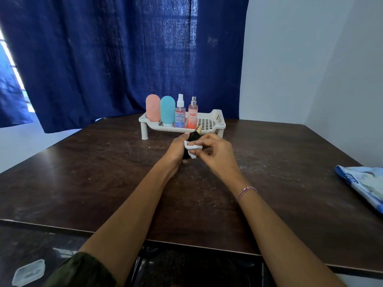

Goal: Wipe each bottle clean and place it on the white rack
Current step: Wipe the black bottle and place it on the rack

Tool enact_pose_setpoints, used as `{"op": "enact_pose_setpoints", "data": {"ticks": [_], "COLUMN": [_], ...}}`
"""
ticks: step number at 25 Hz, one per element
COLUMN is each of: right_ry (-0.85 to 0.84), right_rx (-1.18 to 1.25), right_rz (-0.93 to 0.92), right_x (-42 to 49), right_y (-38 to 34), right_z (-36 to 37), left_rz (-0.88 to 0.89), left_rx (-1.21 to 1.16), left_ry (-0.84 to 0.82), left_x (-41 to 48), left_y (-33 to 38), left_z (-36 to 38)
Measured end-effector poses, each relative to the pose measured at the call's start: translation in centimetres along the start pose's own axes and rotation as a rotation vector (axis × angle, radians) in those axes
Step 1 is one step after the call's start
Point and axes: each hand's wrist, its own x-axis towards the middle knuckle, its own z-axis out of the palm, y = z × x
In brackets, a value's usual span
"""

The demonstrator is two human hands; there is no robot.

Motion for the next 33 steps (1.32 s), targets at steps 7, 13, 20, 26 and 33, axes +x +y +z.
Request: {"op": "enact_pose_setpoints", "data": {"ticks": [7, 13, 20, 26, 33], "right_ry": [0.255, 0.263, 0.359, 0.322, 0.273], "right_rx": [-0.023, -0.071, 0.236, 0.226, 0.085], "right_rz": [0.169, 0.21, 0.455, 0.371, 0.201], "right_x": [0.4, 0.4, 1.1, 0.8, 0.5], "right_y": [0.9, 1.1, 3.1, 1.9, 0.7], "right_z": [-0.8, -0.6, -0.4, -0.6, -0.7], "left_rz": [0.032, 0.018, 0.023, 0.02, -0.024], "left_rx": [0.184, 0.238, 0.221, 0.207, 0.048], "left_ry": [-0.088, -0.131, -0.189, -0.092, -0.136], "left_x": [-0.2, -0.1, -0.3, -0.7, -0.7], "left_y": [-0.3, -0.4, -0.4, 0.0, -0.3], "left_z": [0.3, 0.6, 0.7, 0.7, 0.7]}}
